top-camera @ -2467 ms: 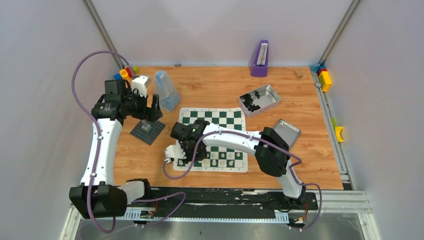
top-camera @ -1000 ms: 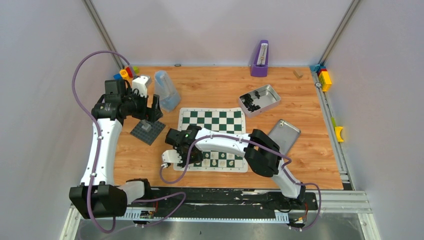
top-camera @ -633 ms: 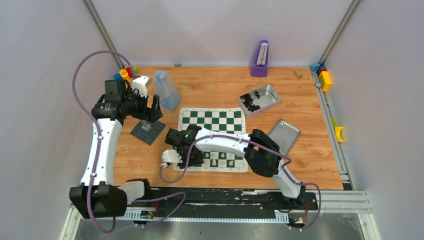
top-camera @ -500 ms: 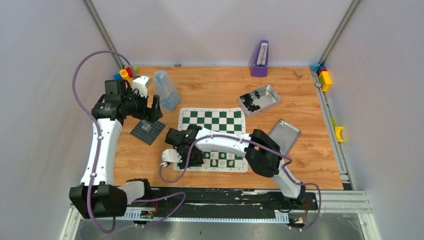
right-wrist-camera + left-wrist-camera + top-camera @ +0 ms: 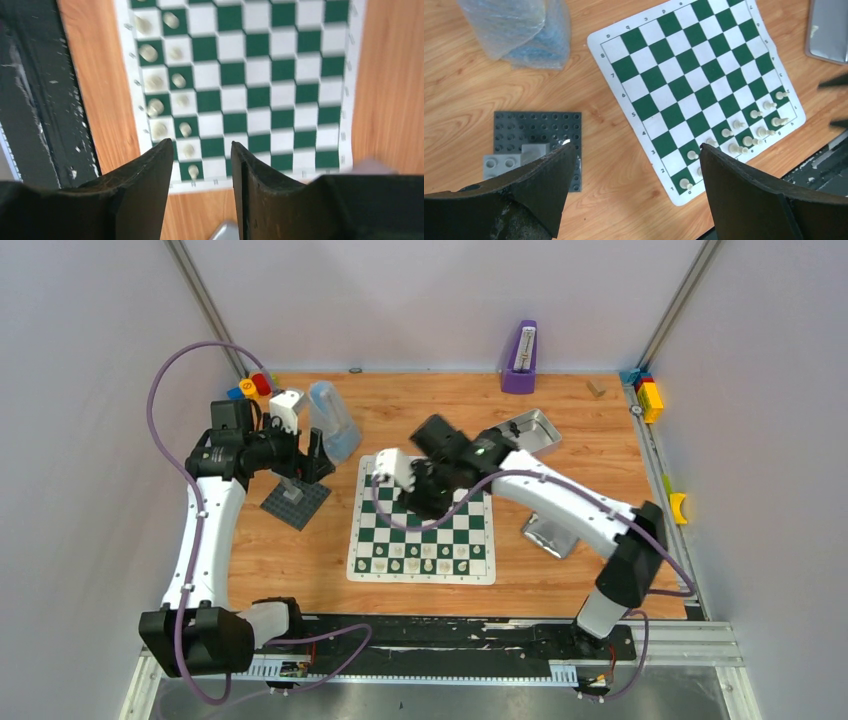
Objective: Set up the chess pieces on the board
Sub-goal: Pick up the chess piece from the storage box.
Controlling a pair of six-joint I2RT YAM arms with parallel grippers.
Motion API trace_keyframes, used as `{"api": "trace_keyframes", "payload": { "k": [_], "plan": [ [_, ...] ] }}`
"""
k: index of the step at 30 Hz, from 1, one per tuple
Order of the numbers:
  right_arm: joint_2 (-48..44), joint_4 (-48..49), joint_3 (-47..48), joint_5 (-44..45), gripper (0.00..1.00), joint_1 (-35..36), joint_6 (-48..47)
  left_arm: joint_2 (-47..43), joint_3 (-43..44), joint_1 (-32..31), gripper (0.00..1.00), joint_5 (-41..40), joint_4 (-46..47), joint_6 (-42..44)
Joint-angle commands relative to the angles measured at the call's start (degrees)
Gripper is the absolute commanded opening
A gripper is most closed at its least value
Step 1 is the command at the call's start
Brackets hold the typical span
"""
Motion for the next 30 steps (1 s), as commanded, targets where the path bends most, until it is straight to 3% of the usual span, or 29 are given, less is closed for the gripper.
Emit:
{"api": "trace_keyframes", "payload": {
  "k": [1, 9, 16, 21, 30],
  "plan": [
    [-9.9, 4.5, -11.1, -6.5, 0.48, -14.3, 5.7, -0.6, -1.4, 0.2, 1.00, 7.0, 4.0, -0.8],
    [-22.3, 13.3, -27.5, -8.8, 0.52, -41.9, 11.6, -2.7, -5.4, -1.1, 1.00, 7.9, 10.4, -2.1],
    [-20.4, 21.6, -34.6, -7.7, 0.49, -58.8, 17.7, -4.8, -7.5, -1.3, 1.00, 6.5, 10.8, -0.9],
    [-14.1, 26.9, -35.5, -6.6, 0.45, -63.5, 20.9, -6.2, -8.8, -1.3, 1.00, 6.1, 12.0, -0.9],
    [-7.0, 28.9, -32.2, -5.0, 0.45, -64.9, 25.5, -7.8, -11.2, -1.3, 1.00, 5.2, 12.7, -0.3]
  ]
}}
